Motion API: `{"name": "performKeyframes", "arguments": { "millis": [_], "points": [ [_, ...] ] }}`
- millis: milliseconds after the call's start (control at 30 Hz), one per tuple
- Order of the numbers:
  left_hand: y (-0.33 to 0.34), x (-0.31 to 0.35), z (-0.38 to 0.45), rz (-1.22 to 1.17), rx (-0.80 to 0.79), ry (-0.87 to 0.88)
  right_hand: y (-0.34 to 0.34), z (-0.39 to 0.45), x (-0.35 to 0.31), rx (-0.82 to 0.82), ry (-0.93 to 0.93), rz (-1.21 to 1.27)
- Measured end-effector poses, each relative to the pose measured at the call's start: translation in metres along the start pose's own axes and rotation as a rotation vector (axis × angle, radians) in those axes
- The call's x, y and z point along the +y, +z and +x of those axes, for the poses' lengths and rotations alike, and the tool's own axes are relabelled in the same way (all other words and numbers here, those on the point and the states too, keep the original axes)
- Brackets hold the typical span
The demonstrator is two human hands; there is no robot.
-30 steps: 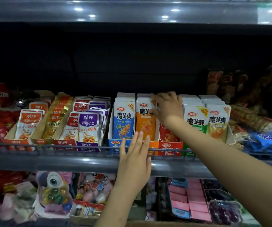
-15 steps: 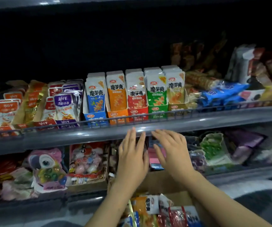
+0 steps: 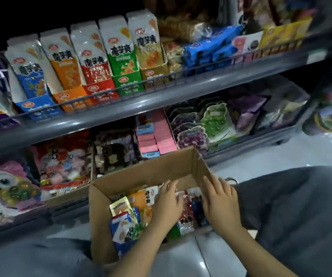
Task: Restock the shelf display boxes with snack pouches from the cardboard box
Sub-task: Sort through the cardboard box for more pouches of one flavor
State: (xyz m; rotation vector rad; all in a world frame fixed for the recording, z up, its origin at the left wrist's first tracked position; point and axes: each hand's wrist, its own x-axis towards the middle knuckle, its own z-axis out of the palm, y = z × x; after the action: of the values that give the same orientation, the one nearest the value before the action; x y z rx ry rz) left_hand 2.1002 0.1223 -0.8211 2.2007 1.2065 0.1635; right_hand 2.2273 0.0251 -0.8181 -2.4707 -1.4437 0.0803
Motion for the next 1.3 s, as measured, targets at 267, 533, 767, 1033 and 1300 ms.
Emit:
{"name": "performKeyframes", "arguments": {
  "millis": [267, 533, 767, 1033, 1300],
  "points": [
    [0.045, -0.047, 0.032, -0.021, -0.247, -0.162, 0.016, -0.009, 0.011, -0.032, 0.134, 0.254],
    [0.064, -0.079, 0.074, 0.163, -0.408, -0.103, 0.027, -0.011, 0.011, 0.064, 0.155, 0.296],
    [0.083, -0.084, 0.098, 0.083, -0.403, -0.065, 0.025, -0.008, 0.009, 0.092, 0.165, 0.297],
    [0.104, -0.068, 0.109, 0.138, -0.381, -0.018, 0.028, -0.009, 0.009, 0.095, 0.175, 0.278],
    [0.094, -0.064, 0.113, 0.070, -0.448, -0.022, 0.029, -0.008, 0.009, 0.119, 0.189, 0.304]
  ]
}}
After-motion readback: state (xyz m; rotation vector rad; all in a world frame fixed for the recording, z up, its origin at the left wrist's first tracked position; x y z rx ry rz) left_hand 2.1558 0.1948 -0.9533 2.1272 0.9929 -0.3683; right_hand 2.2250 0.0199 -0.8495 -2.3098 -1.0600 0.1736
